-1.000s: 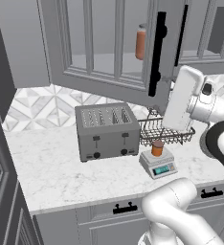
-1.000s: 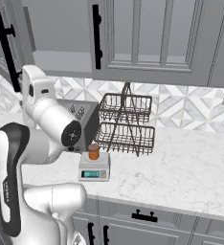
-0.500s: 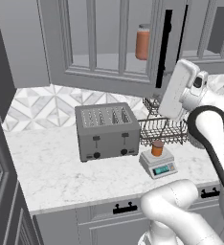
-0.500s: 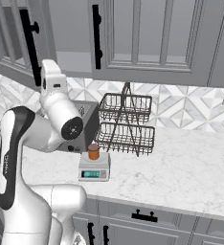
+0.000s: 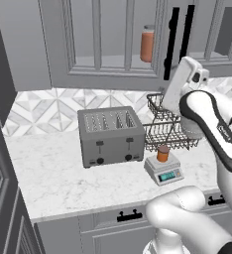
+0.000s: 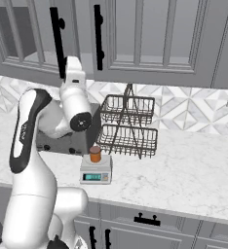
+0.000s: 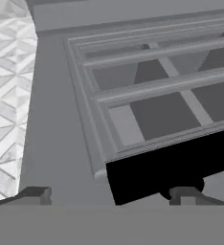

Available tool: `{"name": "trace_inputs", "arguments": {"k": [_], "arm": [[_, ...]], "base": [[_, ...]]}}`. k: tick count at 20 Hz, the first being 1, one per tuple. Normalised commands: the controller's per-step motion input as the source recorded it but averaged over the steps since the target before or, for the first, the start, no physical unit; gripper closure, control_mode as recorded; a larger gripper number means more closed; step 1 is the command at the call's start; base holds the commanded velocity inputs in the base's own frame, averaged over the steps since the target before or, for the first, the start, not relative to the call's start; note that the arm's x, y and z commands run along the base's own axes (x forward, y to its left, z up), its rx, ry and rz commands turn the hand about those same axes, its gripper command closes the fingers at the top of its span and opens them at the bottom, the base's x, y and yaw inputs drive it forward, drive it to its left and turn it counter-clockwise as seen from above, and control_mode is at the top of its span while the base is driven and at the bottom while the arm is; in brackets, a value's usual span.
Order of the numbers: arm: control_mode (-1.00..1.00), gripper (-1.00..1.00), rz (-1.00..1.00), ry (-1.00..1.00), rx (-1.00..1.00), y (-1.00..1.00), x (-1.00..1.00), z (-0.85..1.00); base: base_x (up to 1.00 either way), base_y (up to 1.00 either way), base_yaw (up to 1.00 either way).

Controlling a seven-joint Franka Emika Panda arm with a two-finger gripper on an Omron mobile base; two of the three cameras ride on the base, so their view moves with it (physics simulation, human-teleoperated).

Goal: Pick the jam and place it on the digital scale for weighing, and close the cabinet.

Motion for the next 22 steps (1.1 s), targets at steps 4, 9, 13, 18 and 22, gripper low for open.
{"name": "trace_inputs", "arguments": {"k": [4, 9, 13, 18, 22], "arm": [[-1.0, -1.0, -0.18, 0.0, 0.0, -0.08, 1.0, -0.28], [-1.0, -1.0, -0.15, 0.0, 0.06, -0.43, 1.0, -0.14], [-1.0, -1.0, -0.05, 0.0, 0.1, -0.53, 0.94, -0.1], [-1.0, -1.0, -0.02, 0.0, 0.03, -0.2, 1.0, -0.4], [-1.0, -1.0, -0.01, 0.0, 0.03, -0.15, 1.0, -0.61]], "base": [[0.0, 0.0, 0.0], [0.0, 0.0, 0.0], [0.0, 0.0, 0.0], [0.0, 0.0, 0.0], [0.0, 0.0, 0.0]]}}
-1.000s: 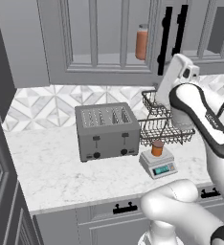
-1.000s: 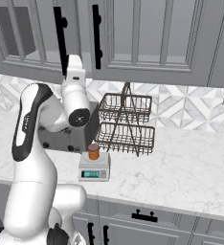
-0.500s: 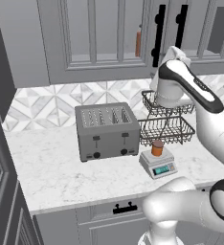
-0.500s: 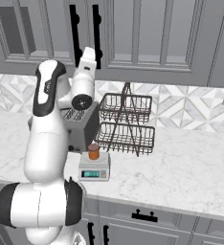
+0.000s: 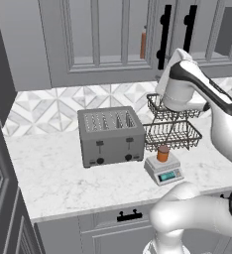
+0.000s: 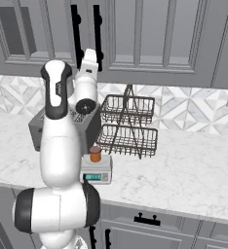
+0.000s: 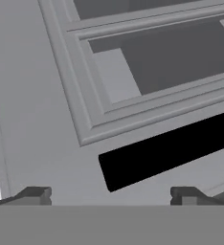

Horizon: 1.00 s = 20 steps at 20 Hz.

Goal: Pick the jam and place it on the digital scale for weighing, and close the cabinet.

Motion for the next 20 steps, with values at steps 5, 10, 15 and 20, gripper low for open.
{"name": "trace_inputs", "arguments": {"k": [5, 10, 15, 20], "arm": [[-1.0, -1.0, 0.06, 0.0, 0.09, -0.24, 1.0, -0.72], [-1.0, -1.0, 0.43, -0.01, 0.19, -0.53, 1.0, -0.68], [-1.0, -1.0, 0.63, 0.0, 0.16, -0.33, 1.0, -0.64], [-1.0, -1.0, 0.52, 0.0, 0.1, -0.13, 1.0, -0.7]], "base": [[0.0, 0.0, 0.0], [0.0, 0.0, 0.0], [0.0, 0.0, 0.0], [0.0, 0.0, 0.0]]}}
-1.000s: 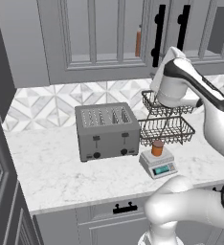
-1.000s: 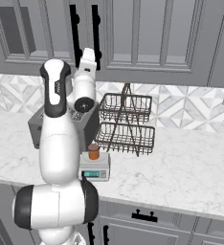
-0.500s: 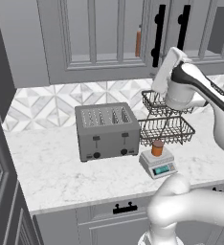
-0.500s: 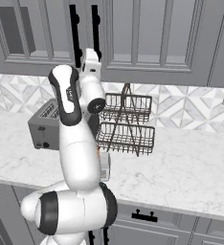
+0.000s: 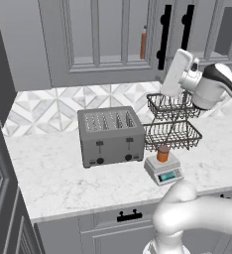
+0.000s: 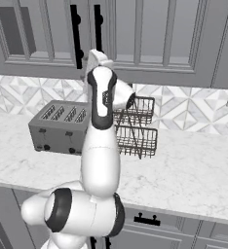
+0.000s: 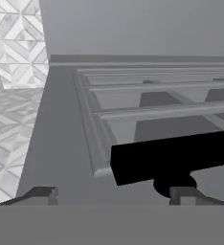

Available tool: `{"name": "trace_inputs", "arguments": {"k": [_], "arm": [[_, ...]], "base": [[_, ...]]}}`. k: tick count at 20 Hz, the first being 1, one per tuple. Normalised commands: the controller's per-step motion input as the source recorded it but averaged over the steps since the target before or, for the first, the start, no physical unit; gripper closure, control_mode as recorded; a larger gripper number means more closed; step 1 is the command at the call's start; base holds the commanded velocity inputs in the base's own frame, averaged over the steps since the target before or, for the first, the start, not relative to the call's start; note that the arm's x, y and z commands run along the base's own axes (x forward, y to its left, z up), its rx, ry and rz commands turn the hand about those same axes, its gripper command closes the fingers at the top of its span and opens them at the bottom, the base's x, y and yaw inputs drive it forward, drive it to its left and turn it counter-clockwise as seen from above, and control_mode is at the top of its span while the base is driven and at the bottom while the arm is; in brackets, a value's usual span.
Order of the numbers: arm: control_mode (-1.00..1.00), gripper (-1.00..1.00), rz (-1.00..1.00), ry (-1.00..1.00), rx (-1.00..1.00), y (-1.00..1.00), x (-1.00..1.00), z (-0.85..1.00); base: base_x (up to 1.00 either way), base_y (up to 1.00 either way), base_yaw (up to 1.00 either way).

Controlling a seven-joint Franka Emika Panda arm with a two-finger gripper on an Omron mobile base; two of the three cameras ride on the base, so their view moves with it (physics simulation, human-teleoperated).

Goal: Pick the jam and place it on the digital scale for weighing, and close the cabinet.

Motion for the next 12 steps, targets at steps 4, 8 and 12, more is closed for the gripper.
{"name": "trace_inputs", "arguments": {"k": [4, 8, 12], "arm": [[-1.0, -1.0, 0.25, -0.06, 0.04, 0.25, 1.0, -0.67], [-1.0, -1.0, 0.02, -0.19, 0.0, 0.67, 1.0, -0.76], [-1.0, -1.0, -0.05, -0.26, 0.0, 0.69, 1.0, -0.8]], "base": [[0.0, 0.0, 0.0], [0.0, 0.0, 0.0], [0.0, 0.0, 0.0]]}}
